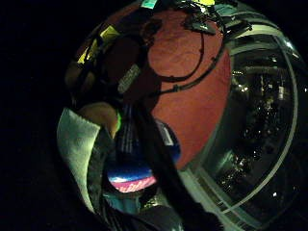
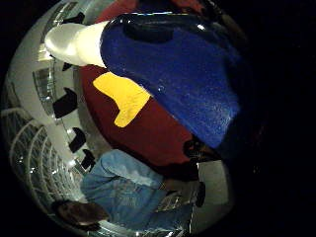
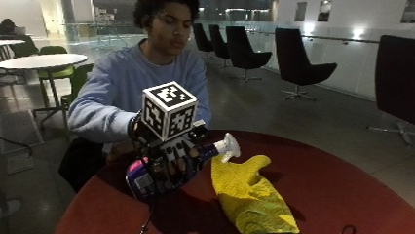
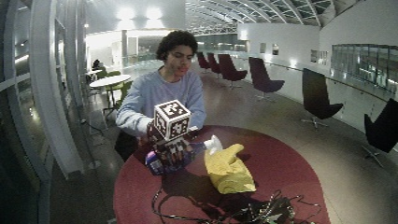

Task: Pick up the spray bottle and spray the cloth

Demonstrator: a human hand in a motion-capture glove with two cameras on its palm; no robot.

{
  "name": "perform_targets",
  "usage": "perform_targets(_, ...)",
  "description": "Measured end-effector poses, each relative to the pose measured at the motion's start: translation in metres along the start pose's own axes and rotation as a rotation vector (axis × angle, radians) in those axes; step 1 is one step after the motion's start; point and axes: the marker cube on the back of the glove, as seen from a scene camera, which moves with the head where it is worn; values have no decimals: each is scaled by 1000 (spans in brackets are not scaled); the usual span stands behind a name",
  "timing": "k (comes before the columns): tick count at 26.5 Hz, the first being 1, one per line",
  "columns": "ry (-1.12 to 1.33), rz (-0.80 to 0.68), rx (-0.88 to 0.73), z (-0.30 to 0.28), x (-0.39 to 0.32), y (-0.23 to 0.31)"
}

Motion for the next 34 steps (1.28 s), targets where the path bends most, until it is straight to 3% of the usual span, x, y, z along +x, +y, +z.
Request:
perform_targets(5,-121,-94,33,2,-25,8)
perform_targets(12,-480,-313,104,-2,-72,18)
perform_targets(21,-901,-599,189,-8,-177,38)
perform_targets(27,-987,-734,177,14,-260,34)
perform_targets(34,-1025,-782,128,49,-334,22)
